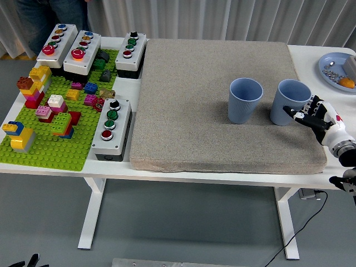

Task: Pick cup pour cup place

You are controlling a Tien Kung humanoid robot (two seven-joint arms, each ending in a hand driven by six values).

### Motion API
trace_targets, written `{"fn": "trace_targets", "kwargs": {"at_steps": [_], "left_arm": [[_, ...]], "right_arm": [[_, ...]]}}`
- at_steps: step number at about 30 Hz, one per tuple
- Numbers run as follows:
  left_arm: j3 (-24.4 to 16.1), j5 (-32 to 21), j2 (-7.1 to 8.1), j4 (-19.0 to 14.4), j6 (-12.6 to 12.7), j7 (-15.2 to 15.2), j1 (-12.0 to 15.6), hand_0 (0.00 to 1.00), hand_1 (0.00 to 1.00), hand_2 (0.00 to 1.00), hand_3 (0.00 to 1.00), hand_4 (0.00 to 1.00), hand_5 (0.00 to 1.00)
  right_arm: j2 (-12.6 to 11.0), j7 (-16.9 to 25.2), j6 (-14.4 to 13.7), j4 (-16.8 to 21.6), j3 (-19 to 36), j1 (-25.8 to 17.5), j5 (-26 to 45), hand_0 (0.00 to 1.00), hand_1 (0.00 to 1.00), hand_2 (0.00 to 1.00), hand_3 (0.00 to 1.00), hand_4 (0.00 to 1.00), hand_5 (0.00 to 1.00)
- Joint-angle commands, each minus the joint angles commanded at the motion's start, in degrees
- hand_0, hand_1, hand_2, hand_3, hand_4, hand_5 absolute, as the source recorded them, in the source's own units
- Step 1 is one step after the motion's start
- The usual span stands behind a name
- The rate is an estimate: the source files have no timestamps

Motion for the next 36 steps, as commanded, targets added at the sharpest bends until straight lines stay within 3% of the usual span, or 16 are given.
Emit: {"fn": "trace_targets", "kwargs": {"at_steps": [9, 10, 15, 16, 36], "left_arm": [[0.0, -0.1, -0.02, 0.0, 0.0, 0.0, -0.2, 0.716, 0.662, 0.735, 0.658, 0.477, 0.998], [0.0, -0.1, -0.01, 0.0, 0.0, 0.0, -0.2, 0.716, 0.662, 0.735, 0.658, 0.476, 0.998], [-0.1, 0.0, -0.01, 0.0, 0.0, 0.0, -0.2, 0.716, 0.662, 0.735, 0.658, 0.476, 0.998], [-0.1, 0.0, -0.01, 0.0, 0.0, 0.0, -0.2, 0.716, 0.661, 0.735, 0.657, 0.474, 0.994], [-0.2, 0.0, 0.12, 0.0, 0.0, -0.1, -0.3, 0.715, 0.661, 0.735, 0.658, 0.473, 0.989]], "right_arm": [[-0.2, 0.2, -0.1, 0.7, 0.0, 0.2, -0.4, 0.871, 0.646, 0.528, 0.630, 0.818, 0.325], [-0.2, 0.3, -0.1, 0.7, -0.1, 0.2, -0.4, 0.809, 0.617, 0.512, 0.629, 0.689, 0.117], [-0.1, 0.4, 0.1, 0.6, -0.1, 0.2, -0.5, 0.809, 0.617, 0.512, 0.629, 0.689, 0.117], [-0.1, 0.3, 0.2, 0.7, -0.1, 0.2, -0.7, 0.788, 0.607, 0.515, 0.623, 0.642, 0.057], [-0.6, 0.2, -0.2, 1.9, -0.5, 0.9, -1.3, 0.767, 0.598, 0.509, 0.618, 0.617, 0.014]]}}
